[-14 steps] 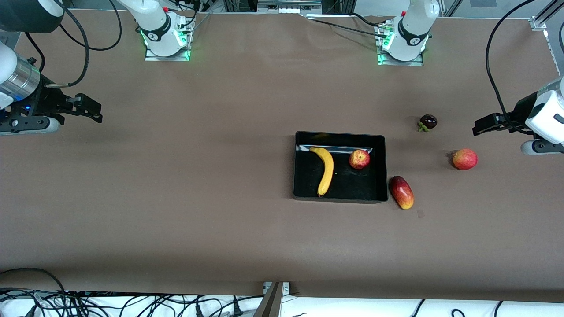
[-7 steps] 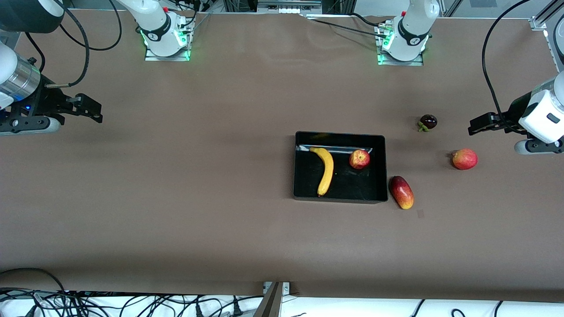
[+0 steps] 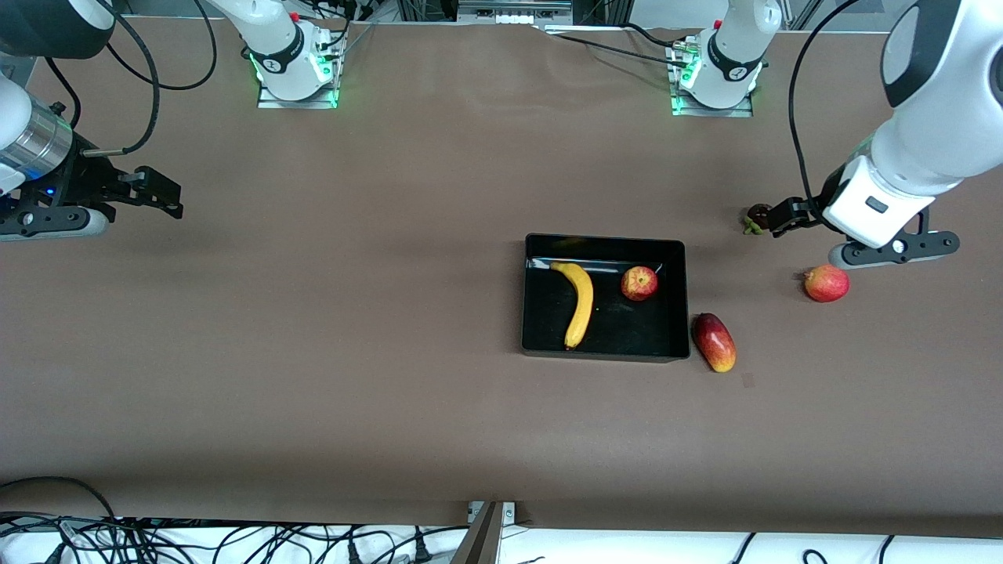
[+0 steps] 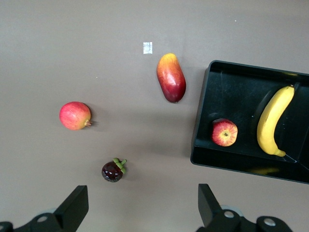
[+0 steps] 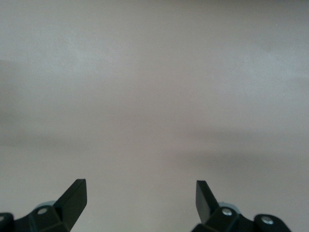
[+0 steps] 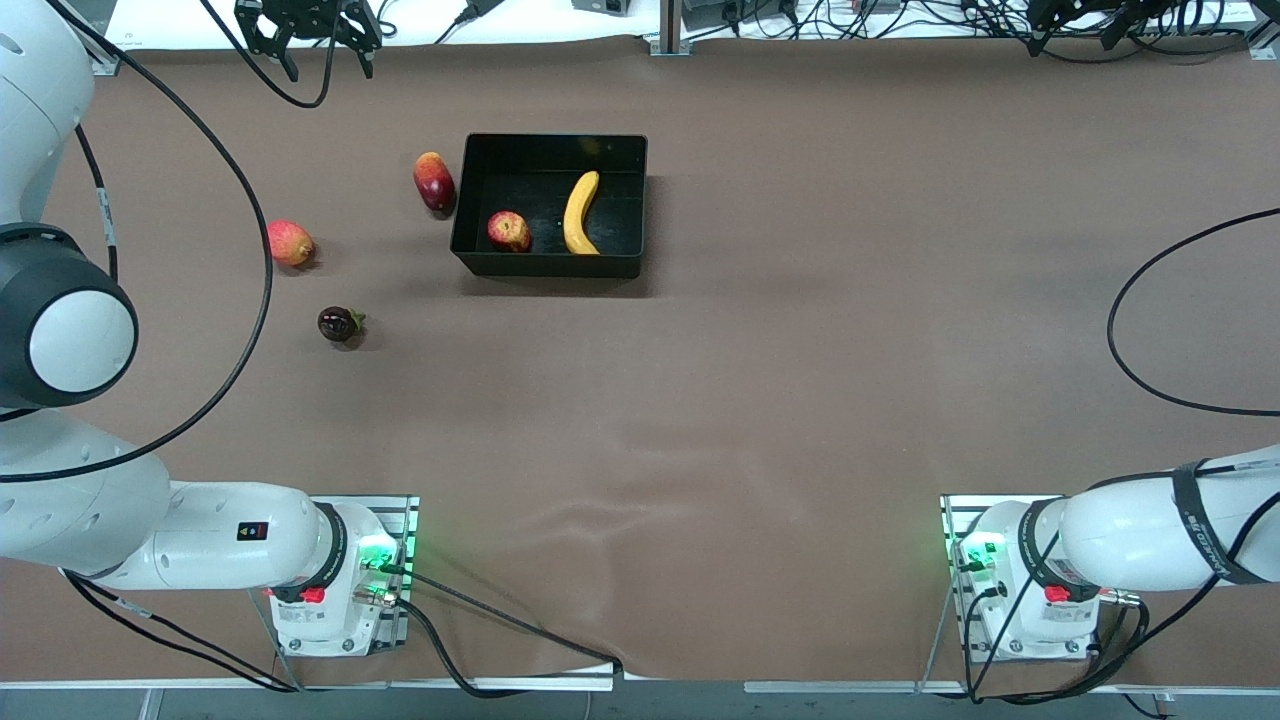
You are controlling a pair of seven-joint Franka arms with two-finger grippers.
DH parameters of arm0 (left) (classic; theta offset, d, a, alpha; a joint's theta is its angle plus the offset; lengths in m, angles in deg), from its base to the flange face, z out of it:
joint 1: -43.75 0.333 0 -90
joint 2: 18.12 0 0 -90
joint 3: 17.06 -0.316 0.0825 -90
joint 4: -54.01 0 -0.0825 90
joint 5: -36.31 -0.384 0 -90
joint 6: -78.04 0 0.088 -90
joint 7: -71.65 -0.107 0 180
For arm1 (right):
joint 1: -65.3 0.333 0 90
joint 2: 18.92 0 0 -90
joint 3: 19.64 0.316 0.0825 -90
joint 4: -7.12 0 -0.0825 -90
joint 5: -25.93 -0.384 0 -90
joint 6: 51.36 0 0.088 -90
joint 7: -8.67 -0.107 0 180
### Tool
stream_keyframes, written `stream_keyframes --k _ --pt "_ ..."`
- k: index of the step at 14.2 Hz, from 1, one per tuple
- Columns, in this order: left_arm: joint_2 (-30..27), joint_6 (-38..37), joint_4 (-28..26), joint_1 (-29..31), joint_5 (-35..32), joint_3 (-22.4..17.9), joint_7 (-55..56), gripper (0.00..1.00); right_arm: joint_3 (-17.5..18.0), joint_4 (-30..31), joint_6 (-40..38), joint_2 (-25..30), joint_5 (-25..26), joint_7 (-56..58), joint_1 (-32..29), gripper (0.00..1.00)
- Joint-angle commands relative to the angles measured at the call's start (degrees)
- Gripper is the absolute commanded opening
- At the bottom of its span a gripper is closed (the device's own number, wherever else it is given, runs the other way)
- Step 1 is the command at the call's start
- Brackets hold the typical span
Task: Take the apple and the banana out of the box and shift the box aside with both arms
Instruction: 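Reach the open left gripper over the red apple inside the tray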
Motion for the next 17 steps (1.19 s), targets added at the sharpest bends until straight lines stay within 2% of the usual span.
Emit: stream_keyframes --k 1,9,12,17 --pt "0.36 -0.52 0.47 3.74 2.89 -0.13 -11.05 1.00 0.39 -0.73 -0.40 0.03 -0.09 -0.34 -0.27 1.00" --pt "10.02 2.55 0.47 3.40 3.53 -0.13 -14.43 1.00 0.39 -0.82 -0.31 0.03 -0.09 -0.17 -0.27 1.00" --pt "12.31 7.11 -0.32 3.58 3.79 0.04 -13.47 1.00 0.48 -0.73 -0.31 0.03 -0.09 -0.34 -0.18 1.00" --pt "15.74 11.08 0.21 -4.23 4.50 0.48 -10.65 1.00 0.39 -0.73 -0.23 -0.06 -0.09 -0.17 -0.18 1.00"
